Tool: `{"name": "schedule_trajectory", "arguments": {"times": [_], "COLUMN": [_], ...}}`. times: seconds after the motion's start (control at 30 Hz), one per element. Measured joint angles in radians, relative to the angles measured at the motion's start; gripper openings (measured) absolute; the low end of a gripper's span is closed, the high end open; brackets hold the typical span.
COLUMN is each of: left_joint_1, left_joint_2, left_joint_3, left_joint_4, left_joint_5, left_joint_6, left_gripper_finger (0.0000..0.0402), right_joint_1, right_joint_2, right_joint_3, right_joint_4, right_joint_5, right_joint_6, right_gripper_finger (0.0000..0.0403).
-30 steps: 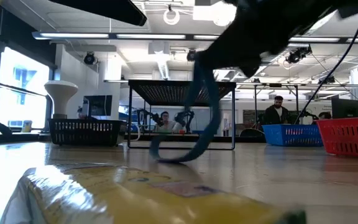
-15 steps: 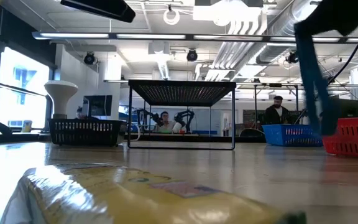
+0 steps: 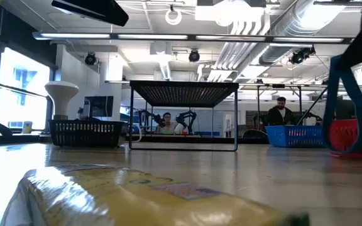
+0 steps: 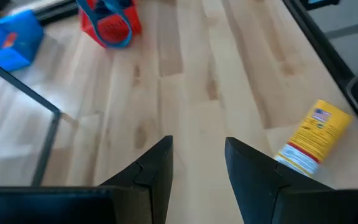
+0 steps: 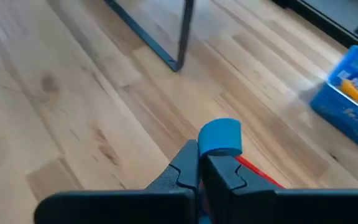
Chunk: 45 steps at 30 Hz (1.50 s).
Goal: Pick & Place Office Desk Supplies
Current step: Put the blue rubber band into the red bin
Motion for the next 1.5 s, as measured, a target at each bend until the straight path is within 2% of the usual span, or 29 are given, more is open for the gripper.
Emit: {"name": "schedule_trajectory", "arguments": {"times": [0.13, 0.27, 0.43, 0.6, 0.77, 0.97, 1.17, 1.37, 1.5], "left_joint_1": [0.000, 0.000, 0.000, 0.000, 0.000, 0.000, 0.000, 0.000, 0.000], "left_joint_2": [0.000, 0.000, 0.000, 0.000, 0.000, 0.000, 0.000, 0.000, 0.000], "left_joint_3": [0.000, 0.000, 0.000, 0.000, 0.000, -0.001, -0.001, -0.001, -0.001], "left_joint_4": [-0.034, -0.070, -0.072, -0.072, -0.073, -0.086, -0.093, -0.093, -0.093], "left_joint_5": [0.023, 0.026, 0.054, 0.055, 0.065, 0.072, 0.073, 0.073, 0.073], "left_joint_6": [-0.038, -0.066, -0.068, -0.068, -0.068, -0.091, -0.105, -0.105, -0.106], "left_gripper_finger": [0.0138, 0.0138, 0.0138, 0.0138, 0.0138, 0.0138, 0.0138, 0.0138, 0.0138], "right_joint_1": [0.045, 0.099, 0.113, 0.112, 0.112, 0.100, 0.043, -0.022, -0.051], "right_joint_2": [-0.004, -0.004, -0.004, 0.007, 0.031, 0.060, 0.062, 0.062, 0.062], "right_joint_3": [0.001, 0.002, 0.002, 0.002, -0.005, -0.027, -0.069, -0.110, -0.126], "right_joint_4": [-0.072, -0.155, -0.273, -0.414, -0.413, -0.410, -0.332, -0.195, -0.121], "right_joint_5": [-0.017, -0.084, -0.128, -0.333, -0.468, -0.440, -0.440, -0.449, -0.410], "right_joint_6": [0.111, 0.252, 0.464, 0.685, 0.723, 0.745, 0.734, 0.610, 0.515], "right_gripper_finger": [0.0003, 0.0003, 0.0003, 0.0003, 0.0003, 0.0003, 0.0003, 0.0003, 0.0016]}}
